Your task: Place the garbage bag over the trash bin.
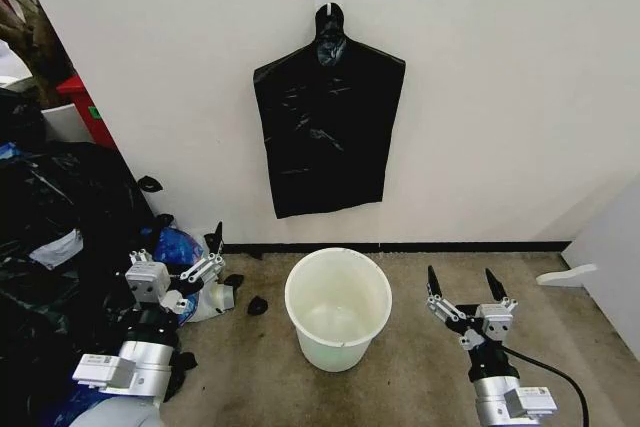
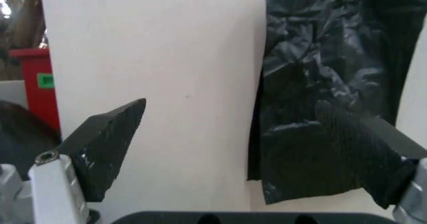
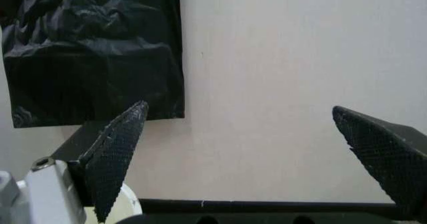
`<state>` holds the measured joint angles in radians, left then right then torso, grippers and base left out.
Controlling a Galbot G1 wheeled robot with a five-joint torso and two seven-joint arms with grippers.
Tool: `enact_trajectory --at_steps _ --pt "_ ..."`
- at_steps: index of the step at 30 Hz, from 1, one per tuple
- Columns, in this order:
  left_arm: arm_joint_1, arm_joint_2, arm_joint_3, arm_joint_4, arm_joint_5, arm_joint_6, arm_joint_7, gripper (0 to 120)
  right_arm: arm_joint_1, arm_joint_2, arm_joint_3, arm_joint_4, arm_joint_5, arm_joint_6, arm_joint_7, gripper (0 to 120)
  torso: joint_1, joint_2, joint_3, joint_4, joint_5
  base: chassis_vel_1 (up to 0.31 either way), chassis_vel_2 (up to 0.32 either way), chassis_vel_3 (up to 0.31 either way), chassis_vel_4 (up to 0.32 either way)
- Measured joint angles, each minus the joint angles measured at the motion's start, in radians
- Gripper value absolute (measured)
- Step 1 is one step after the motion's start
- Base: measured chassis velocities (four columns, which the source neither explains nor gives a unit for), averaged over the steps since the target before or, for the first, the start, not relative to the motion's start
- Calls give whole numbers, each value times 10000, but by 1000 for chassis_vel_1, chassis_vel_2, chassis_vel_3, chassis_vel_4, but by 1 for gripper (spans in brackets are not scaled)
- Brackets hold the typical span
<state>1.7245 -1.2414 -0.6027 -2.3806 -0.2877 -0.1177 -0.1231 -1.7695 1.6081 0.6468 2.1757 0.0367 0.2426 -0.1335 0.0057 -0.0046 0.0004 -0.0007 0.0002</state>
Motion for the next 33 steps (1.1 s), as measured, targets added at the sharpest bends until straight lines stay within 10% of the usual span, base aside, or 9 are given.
enact_trajectory --at_steps 23,33 --pt "-117 455 -286 208 -561 -577 79 100 306 -46 -127 23 750 -453 83 100 0 0 0 -2 -1 0 0 0 0" --pt "106 597 -535 -60 -719 -535 59 100 1558 -492 -805 232 3218 -1779 758 100 -2 0 0 2 0 0 0 0 0"
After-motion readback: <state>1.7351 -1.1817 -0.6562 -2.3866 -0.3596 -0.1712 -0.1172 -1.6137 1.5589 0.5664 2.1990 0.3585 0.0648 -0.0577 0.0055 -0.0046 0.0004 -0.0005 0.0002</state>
